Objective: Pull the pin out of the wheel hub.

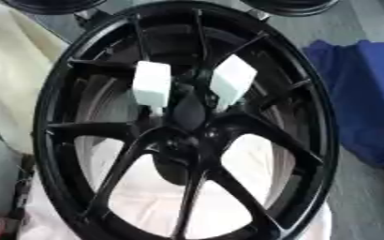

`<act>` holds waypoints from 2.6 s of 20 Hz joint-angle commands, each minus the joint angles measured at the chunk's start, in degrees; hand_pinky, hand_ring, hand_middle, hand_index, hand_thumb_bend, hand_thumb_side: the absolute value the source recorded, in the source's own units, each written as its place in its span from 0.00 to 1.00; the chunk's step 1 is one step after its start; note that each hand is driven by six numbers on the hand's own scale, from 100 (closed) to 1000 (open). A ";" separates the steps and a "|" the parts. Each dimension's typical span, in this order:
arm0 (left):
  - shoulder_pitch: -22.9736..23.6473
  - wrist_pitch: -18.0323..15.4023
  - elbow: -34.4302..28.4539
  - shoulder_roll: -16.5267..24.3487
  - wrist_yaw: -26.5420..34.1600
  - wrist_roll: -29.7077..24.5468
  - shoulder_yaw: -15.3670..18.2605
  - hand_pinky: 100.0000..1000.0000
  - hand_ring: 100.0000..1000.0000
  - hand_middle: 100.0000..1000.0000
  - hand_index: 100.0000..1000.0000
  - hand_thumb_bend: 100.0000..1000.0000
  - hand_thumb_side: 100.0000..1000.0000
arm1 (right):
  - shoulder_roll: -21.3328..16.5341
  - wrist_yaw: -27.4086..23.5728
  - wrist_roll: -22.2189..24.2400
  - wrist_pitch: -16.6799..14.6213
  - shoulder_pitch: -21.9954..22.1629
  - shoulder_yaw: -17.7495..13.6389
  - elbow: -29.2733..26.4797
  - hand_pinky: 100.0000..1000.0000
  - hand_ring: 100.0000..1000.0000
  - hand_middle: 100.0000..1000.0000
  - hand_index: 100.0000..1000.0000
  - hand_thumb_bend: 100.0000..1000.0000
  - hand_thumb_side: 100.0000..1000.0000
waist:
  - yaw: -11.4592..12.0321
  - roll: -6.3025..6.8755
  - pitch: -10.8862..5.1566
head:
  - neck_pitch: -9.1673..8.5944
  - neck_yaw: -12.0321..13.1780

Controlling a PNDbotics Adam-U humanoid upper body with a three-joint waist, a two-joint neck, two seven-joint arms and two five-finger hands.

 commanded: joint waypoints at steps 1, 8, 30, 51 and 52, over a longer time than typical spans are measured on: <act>0.01 -0.12 -1.15 1.56 -0.11 -0.20 0.34 0.94 0.53 0.53 0.73 0.11 0.72 | -7.21 3.66 2.91 -2.55 -1.40 -0.29 -1.07 0.78 0.70 0.62 0.69 0.00 0.35 | 0.01 -0.03 -1.72 | 0.09 -0.05; 0.03 0.01 -1.15 1.98 0.01 -0.68 -0.09 0.94 0.53 0.53 0.73 0.10 0.72 | -16.61 12.14 14.50 -9.59 -5.78 3.25 -1.07 0.81 0.76 0.67 0.72 0.00 0.36 | 0.56 -0.32 -2.14 | 0.10 -0.75; -0.48 0.33 -1.15 3.02 0.66 -2.27 -1.40 0.94 0.52 0.53 0.73 0.10 0.71 | -22.33 13.27 35.25 -15.78 -22.15 19.78 -1.07 0.83 0.79 0.72 0.77 0.12 0.36 | 3.57 -1.47 -2.96 | -0.14 -4.66; -0.38 0.76 -1.15 3.36 0.50 -2.44 -1.64 0.94 0.52 0.53 0.73 0.10 0.72 | -13.71 8.47 49.37 -0.01 -37.04 27.74 -1.07 0.86 0.82 0.75 0.86 0.37 0.17 | 5.43 -2.93 -2.64 | 0.98 -5.48; -0.39 0.78 -1.15 3.38 0.47 -2.44 -1.66 0.94 0.52 0.53 0.73 0.10 0.72 | -13.30 8.19 49.14 0.57 -37.55 27.81 -1.07 0.86 0.82 0.75 0.86 0.37 0.16 | 5.57 -2.99 -2.57 | 0.99 -5.58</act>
